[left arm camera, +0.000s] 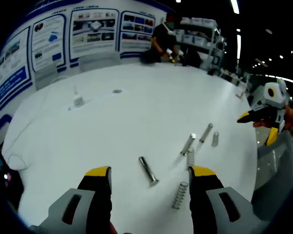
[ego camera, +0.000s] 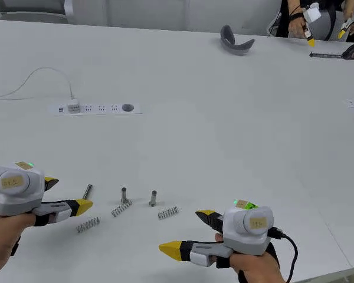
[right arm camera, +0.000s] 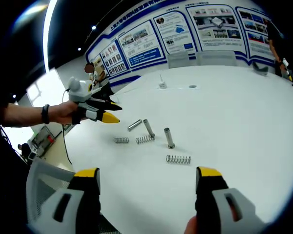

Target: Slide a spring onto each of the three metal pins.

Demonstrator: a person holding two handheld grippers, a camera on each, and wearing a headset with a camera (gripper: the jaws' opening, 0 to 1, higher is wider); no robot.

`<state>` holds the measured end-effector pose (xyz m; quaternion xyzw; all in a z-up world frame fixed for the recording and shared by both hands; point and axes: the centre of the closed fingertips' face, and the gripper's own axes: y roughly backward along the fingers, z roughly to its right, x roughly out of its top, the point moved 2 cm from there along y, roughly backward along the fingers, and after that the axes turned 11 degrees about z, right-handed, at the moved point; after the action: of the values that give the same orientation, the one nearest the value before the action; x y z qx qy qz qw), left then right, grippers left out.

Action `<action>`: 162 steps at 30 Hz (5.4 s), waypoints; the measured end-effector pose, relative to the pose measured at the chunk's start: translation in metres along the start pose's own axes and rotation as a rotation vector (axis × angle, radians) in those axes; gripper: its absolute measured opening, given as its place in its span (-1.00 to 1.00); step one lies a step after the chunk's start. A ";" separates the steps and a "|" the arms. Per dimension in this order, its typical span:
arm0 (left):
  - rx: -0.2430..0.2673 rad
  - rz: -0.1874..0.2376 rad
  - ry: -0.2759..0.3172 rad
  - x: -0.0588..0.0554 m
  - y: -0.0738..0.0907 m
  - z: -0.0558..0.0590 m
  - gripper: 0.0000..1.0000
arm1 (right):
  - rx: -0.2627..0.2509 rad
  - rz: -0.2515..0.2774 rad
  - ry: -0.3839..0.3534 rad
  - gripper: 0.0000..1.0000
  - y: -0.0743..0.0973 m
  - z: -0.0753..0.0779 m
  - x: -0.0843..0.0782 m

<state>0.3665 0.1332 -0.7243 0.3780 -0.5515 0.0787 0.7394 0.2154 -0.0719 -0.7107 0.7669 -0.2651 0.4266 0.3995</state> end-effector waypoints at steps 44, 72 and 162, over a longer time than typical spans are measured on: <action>-0.023 -0.137 -0.124 -0.030 -0.061 -0.009 -0.72 | -0.004 -0.018 -0.029 0.62 -0.005 0.002 -0.007; -0.096 -0.204 -0.308 -0.026 -0.067 0.005 -0.80 | -0.003 -0.027 -0.028 0.62 -0.004 0.002 -0.009; 0.025 -0.064 -0.121 -0.025 0.017 -0.004 -0.84 | 0.006 -0.021 -0.010 0.61 0.001 -0.009 -0.008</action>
<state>0.3509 0.1558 -0.7388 0.4089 -0.5818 0.0388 0.7020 0.2065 -0.0648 -0.7149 0.7728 -0.2579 0.4195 0.4003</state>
